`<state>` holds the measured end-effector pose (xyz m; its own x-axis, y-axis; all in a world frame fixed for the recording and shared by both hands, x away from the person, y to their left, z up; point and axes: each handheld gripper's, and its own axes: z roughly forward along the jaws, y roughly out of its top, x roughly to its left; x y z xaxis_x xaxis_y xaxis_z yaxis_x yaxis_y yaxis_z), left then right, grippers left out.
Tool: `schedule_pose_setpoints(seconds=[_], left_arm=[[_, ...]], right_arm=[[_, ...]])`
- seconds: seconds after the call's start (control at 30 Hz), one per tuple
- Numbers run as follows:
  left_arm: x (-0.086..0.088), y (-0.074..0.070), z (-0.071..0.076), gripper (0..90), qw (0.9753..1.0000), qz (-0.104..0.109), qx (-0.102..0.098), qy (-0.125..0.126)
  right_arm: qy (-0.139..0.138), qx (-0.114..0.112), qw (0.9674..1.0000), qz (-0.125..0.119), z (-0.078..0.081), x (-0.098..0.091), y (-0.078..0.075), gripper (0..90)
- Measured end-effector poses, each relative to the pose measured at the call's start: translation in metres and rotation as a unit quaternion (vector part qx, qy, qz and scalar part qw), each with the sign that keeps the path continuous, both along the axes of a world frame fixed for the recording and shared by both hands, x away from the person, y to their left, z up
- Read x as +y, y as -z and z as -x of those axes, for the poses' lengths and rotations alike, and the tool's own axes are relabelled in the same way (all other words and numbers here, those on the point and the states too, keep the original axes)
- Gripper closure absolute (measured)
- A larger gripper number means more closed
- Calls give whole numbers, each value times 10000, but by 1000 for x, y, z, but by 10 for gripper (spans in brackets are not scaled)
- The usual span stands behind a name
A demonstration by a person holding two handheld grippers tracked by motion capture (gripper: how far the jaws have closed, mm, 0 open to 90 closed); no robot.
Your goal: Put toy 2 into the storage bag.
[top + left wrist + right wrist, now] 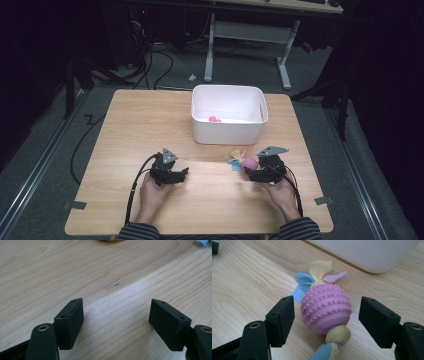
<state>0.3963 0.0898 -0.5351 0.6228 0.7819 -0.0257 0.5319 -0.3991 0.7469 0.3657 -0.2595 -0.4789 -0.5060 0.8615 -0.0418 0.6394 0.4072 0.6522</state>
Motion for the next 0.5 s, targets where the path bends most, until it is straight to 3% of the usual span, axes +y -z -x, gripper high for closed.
schedule_pose_setpoints(seconds=[0.3, 0.5], left_arm=[[0, 0, 0, 281, 10000, -2, 0, 4], [0, 0, 0, 282, 10000, -4, -1, 4]], right_arm=[[57, 173, 9998, 121, -7, 0, 8, 279], [-15, 247, 9997, 64, -9, 1, 10, 279]])
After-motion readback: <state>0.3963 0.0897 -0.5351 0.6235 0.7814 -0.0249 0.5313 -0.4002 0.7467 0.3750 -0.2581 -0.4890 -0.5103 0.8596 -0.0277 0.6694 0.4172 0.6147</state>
